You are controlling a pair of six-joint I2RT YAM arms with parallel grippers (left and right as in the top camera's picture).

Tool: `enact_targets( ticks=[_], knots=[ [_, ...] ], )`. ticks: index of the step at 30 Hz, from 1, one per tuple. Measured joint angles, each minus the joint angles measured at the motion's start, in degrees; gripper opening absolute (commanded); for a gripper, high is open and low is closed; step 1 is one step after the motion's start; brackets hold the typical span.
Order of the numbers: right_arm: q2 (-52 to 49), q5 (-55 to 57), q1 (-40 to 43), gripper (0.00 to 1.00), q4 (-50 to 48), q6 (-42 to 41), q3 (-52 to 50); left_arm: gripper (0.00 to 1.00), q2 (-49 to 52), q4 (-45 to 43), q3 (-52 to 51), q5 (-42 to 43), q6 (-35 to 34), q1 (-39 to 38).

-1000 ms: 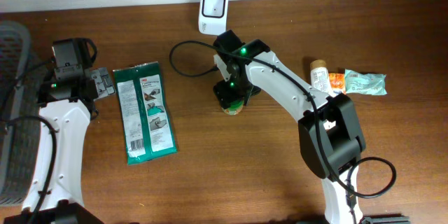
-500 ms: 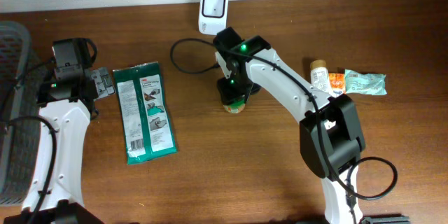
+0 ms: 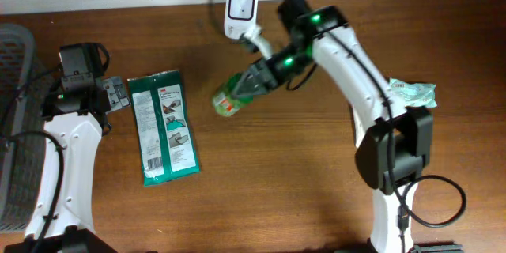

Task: Scan the item barcode
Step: 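Tilt the green jar up toward the scanner face with the right gripper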

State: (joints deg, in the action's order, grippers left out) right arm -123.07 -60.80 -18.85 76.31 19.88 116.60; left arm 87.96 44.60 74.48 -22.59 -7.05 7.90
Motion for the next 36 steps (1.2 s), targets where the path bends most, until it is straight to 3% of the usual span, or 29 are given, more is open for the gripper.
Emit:
enact_targets(
  ticks=[9, 24, 36],
  knots=[
    [0.0, -10.14, 4.2, 0.45, 2.36, 6.16, 0.0, 0.99, 0.0, -0.02, 0.0, 0.0, 0.0, 0.0],
    [4.09, -10.75, 4.2, 0.44, 3.32, 6.43, 0.0, 0.99, 0.0, 0.0, 0.0, 0.0, 0.0, 0.0],
    [6.45, -23.56, 10.99, 0.44, 6.84, 4.55, 0.0, 0.99, 0.0, 0.0, 0.0, 0.0, 0.0, 0.0]
  ],
)
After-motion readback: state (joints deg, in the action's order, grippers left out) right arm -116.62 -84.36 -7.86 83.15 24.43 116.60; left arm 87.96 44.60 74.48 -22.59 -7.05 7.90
